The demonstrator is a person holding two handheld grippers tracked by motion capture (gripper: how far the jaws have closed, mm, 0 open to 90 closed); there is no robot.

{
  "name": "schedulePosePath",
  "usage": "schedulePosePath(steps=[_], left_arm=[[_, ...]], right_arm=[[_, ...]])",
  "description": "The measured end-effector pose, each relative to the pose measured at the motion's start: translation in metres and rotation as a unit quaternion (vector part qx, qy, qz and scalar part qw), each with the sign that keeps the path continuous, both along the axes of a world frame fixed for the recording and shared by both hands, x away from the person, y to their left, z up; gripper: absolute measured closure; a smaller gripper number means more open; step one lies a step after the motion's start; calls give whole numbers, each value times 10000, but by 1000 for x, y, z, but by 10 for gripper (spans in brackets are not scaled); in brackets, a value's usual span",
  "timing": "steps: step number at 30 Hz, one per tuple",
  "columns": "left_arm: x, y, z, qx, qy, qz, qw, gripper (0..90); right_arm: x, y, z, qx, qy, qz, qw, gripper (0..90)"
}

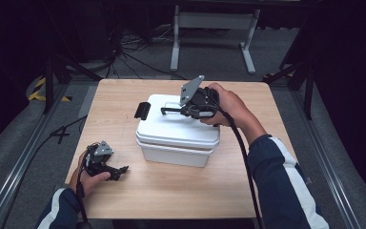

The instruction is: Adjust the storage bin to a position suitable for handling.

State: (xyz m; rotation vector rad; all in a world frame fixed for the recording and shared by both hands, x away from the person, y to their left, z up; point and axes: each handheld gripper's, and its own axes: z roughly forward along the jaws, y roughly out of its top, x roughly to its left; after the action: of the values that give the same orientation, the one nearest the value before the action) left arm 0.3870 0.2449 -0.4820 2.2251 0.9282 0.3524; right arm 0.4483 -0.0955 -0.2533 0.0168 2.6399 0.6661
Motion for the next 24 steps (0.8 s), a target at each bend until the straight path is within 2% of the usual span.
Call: schedulePosePath(steps=[10, 24], left_arm=[[0, 0, 0, -5, 12, 6, 10000, 18], [0, 0, 0, -5, 11, 5, 10000, 17]], right_arm=[[-2, -15, 6, 116, -40, -67, 9999, 848], [-7, -49, 12, 289, -88, -268, 9992, 848]])
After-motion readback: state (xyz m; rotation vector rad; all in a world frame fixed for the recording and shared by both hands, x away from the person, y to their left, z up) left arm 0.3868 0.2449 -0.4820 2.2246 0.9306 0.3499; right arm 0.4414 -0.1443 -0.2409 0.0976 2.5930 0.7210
